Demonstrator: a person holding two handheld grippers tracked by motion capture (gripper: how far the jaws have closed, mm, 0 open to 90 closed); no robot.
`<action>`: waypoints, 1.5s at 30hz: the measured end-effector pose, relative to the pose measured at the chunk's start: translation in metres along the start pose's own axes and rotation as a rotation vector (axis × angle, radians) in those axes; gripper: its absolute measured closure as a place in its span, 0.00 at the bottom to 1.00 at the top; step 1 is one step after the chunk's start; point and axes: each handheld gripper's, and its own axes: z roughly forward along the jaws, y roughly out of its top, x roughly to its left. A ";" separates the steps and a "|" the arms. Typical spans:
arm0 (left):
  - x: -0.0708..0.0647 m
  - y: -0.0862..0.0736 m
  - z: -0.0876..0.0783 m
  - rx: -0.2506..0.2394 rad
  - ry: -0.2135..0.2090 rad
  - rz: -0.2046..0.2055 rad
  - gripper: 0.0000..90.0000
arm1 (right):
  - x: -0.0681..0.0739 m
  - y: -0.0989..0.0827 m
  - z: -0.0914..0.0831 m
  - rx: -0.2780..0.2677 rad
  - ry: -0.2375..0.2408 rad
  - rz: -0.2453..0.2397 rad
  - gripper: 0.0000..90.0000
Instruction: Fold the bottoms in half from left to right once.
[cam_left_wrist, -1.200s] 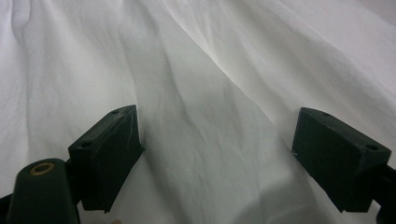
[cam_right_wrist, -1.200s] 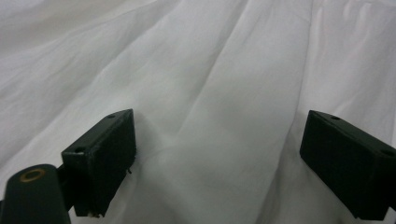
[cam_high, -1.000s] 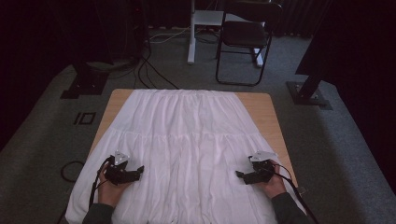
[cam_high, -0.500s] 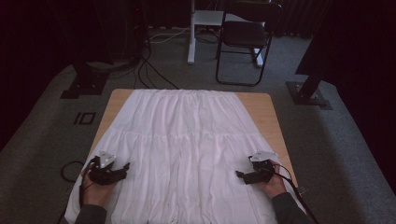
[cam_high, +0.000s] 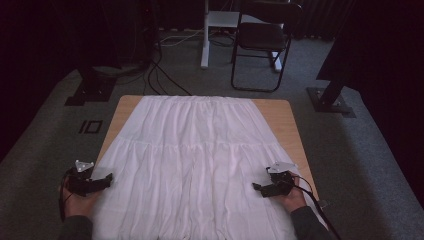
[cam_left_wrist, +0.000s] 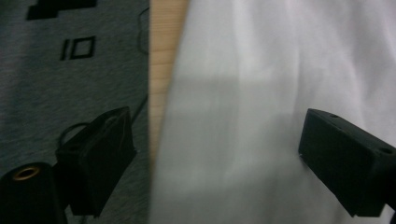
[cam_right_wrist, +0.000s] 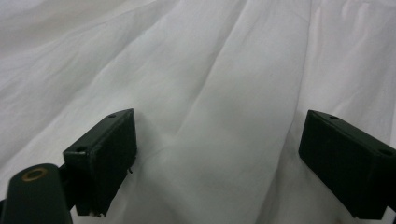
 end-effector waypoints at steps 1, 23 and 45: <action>0.000 0.000 0.000 0.000 0.000 0.003 0.18 | 0.000 0.000 0.000 0.000 0.000 0.001 0.12; -0.026 0.001 -0.013 0.031 0.006 0.177 0.98 | -0.026 -0.005 -0.059 -0.067 -0.216 0.152 0.39; 0.059 0.019 -0.030 0.048 0.385 0.012 0.99 | -0.044 -0.041 -0.061 0.044 -0.231 0.274 0.96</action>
